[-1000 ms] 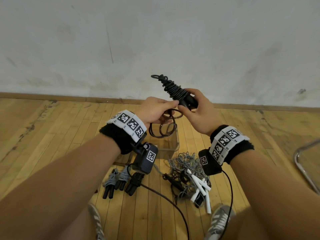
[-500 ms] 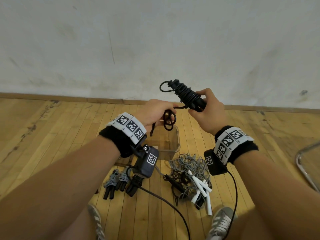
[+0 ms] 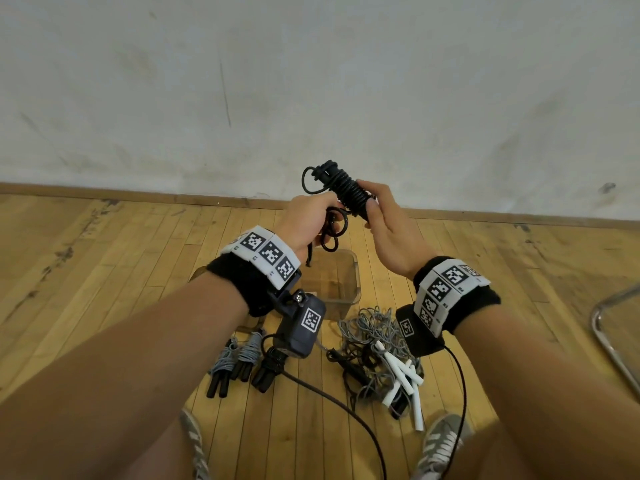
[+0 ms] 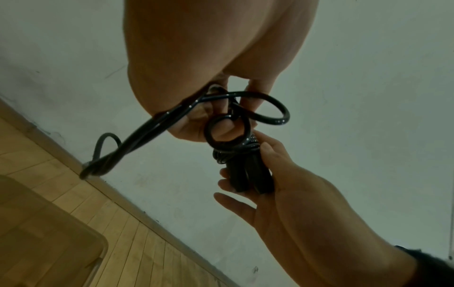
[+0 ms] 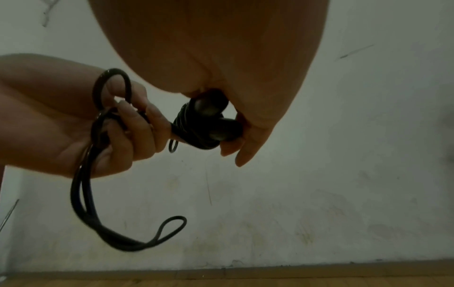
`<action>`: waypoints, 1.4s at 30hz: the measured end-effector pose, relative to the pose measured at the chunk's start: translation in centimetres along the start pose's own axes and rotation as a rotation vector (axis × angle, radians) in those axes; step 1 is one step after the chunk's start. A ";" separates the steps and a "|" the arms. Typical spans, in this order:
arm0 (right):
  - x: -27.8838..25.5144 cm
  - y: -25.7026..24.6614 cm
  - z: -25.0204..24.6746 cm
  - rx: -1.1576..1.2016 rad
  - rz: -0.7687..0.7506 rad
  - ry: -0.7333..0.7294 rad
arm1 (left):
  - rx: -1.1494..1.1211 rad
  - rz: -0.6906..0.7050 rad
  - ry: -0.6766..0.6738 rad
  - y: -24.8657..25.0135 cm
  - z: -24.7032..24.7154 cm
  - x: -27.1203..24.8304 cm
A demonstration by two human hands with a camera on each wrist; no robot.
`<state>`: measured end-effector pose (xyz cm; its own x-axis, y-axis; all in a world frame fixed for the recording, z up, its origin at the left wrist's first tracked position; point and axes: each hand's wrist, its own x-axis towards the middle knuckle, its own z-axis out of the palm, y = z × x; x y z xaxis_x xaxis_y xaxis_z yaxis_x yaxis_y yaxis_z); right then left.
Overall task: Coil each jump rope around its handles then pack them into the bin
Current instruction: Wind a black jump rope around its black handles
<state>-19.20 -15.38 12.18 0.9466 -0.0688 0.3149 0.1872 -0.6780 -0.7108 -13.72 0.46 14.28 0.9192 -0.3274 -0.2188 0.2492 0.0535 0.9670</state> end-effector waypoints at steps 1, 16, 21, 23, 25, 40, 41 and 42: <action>0.1 -0.1 -0.1 0.009 -0.004 -0.015 | 0.003 -0.001 -0.001 -0.1 0.0 0.1; 0.4 -1.0 -0.9 0.400 0.267 -0.004 | 0.088 0.117 -0.032 -0.2 0.1 0.4; -0.4 -1.6 -1.2 0.567 0.299 -0.192 | 0.050 0.085 -0.152 0.0 -0.2 0.4; -0.4 -1.4 -1.4 0.527 0.265 -0.165 | 0.090 0.066 -0.186 0.1 -0.5 0.4; -0.3 -1.1 -1.6 0.492 0.227 -0.125 | 0.122 0.058 -0.201 0.1 -0.6 0.3; -0.1 -0.2 -0.1 -0.224 0.098 0.062 | 0.083 -0.002 -0.091 0.2 -0.2 0.1; -0.2 -0.4 0.0 -0.256 0.067 0.042 | 0.091 0.011 -0.073 0.0 -0.2 0.1; -0.4 -0.6 0.2 -0.267 0.032 0.013 | 0.097 0.022 -0.052 -0.2 -0.2 0.1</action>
<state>-19.61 -14.81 12.35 0.9472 -0.1019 0.3042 0.0795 -0.8440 -0.5304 -13.58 0.61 14.05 0.9065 -0.3759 -0.1922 0.1956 -0.0297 0.9802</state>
